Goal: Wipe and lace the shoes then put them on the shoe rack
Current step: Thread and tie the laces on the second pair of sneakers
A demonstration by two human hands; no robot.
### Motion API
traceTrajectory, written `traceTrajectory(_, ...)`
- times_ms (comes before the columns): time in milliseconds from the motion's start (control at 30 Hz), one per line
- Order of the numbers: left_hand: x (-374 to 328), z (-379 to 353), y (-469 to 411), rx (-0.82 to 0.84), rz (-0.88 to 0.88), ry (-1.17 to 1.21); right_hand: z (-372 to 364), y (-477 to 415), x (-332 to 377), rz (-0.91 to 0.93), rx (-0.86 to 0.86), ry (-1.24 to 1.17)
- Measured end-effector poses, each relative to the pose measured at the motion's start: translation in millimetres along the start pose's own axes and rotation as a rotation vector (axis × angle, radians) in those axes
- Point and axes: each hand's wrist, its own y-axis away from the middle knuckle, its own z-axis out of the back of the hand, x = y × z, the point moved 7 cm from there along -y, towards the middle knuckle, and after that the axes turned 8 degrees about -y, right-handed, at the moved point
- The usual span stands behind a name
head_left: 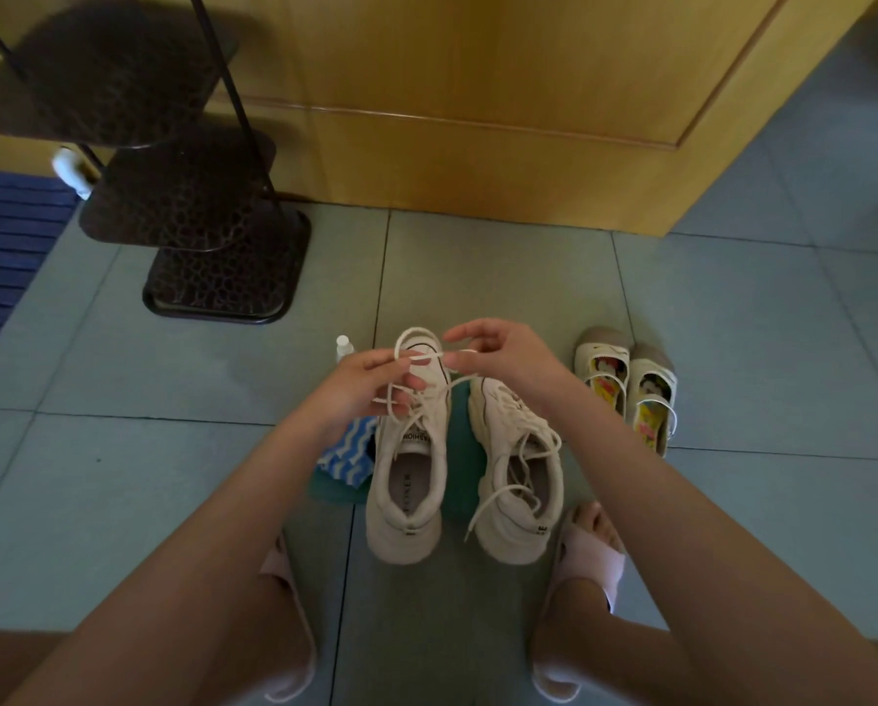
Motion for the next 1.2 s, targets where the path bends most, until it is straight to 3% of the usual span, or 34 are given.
traceTrajectory(133,6.2,0.5,1.2,0.005,0.082,0.042,8.6,4.6,-11.8,-0.077,-0.004,-0.181)
traceTrajectory(267,6.0,9.0,-2.1,-0.051,0.098,0.082,11.0,11.8,-11.1,-0.084,-0.019,0.070)
traceTrajectory(433,7.9,14.8,-4.2,-0.105,0.066,0.053,-27.5,23.0,-19.0,-0.055,0.298,0.331)
traceTrajectory(533,7.2,10.9,-3.5,-0.092,0.070,0.071,-25.9,18.9,-19.3,0.010,0.178,0.414)
traceTrajectory(633,4.9,12.4,-2.3,-0.109,0.042,0.038,-13.5,11.0,-17.6,0.045,-0.017,0.229)
traceTrajectory(800,-8.4,15.7,-1.2,-0.195,-0.172,-0.456,-30.2,1.4,-33.5,-0.043,0.042,0.082)
traceTrajectory(933,-12.1,11.1,-1.2,-0.248,-0.294,-0.637,-39.8,-1.1,-37.8,-0.053,0.079,0.011)
traceTrajectory(1033,-7.0,10.4,-1.8,-0.270,-0.314,-0.645,-38.9,-1.2,-38.6,-0.066,0.063,-0.043)
traceTrajectory(1200,-7.5,15.3,9.0,-0.464,-0.271,-0.549,-36.5,-1.1,-40.7,-0.064,0.068,-0.047)
